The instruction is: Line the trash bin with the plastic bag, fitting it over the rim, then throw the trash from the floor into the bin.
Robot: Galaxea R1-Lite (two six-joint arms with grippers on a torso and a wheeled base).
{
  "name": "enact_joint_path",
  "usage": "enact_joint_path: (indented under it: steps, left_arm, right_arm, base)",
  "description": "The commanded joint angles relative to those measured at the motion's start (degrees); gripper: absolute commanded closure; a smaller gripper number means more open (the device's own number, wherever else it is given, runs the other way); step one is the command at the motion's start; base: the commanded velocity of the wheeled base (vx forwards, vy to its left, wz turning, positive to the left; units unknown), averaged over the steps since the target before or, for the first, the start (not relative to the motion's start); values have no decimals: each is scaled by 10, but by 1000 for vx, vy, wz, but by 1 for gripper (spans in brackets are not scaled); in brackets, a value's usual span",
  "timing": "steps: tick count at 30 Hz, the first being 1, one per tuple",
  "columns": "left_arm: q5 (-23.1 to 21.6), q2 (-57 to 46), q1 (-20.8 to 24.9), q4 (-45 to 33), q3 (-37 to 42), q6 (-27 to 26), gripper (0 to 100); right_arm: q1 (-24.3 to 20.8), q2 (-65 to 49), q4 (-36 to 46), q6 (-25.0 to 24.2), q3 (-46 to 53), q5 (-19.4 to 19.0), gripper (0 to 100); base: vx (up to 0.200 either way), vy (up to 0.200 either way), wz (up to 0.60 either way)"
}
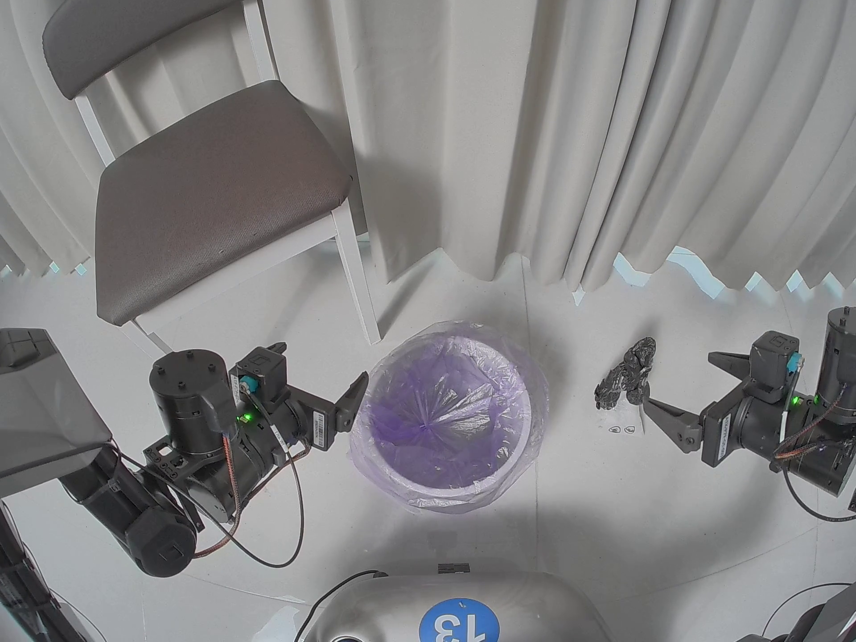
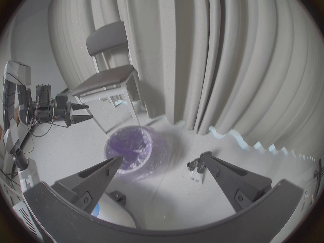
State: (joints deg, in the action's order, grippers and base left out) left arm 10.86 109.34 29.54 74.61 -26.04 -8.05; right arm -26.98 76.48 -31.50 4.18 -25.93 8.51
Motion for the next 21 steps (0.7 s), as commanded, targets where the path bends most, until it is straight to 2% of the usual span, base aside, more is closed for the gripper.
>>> enact_joint_path:
  steps: [1, 4, 6, 12, 15, 18, 21]
  left_arm:
    - [13, 2, 7, -46, -6, 27, 0]
    - [13, 4, 9, -71, -14, 61, 0]
    - [14, 4, 4, -91, -29, 61, 0]
    - [7, -37, 6, -108, -48, 78, 0]
    - [7, -67, 32, -87, -52, 131, 0]
    - [10, -98, 43, -97, -38, 135, 0]
    - [10, -106, 49, -98, -28, 133, 0]
  right_arm:
    - [90, -12, 54, -10, -38, -65, 0]
    - [165, 8, 57, -6, -54, -152, 0]
    - [199, 30, 63, -6, -79, -181, 0]
    - [239, 70, 75, -3, -101, -194, 0]
    - [264, 105, 67, -1, -89, -194, 0]
    - [281, 144, 64, -15, -122, -199, 0]
    - [287, 175, 61, -49, -130, -225, 0]
  base:
    - [0, 0, 0]
    - [0, 0, 0]
    - [0, 0, 0]
    - [0, 0, 0]
    - [0, 0, 0]
    - [0, 0, 0]
    - [0, 0, 0]
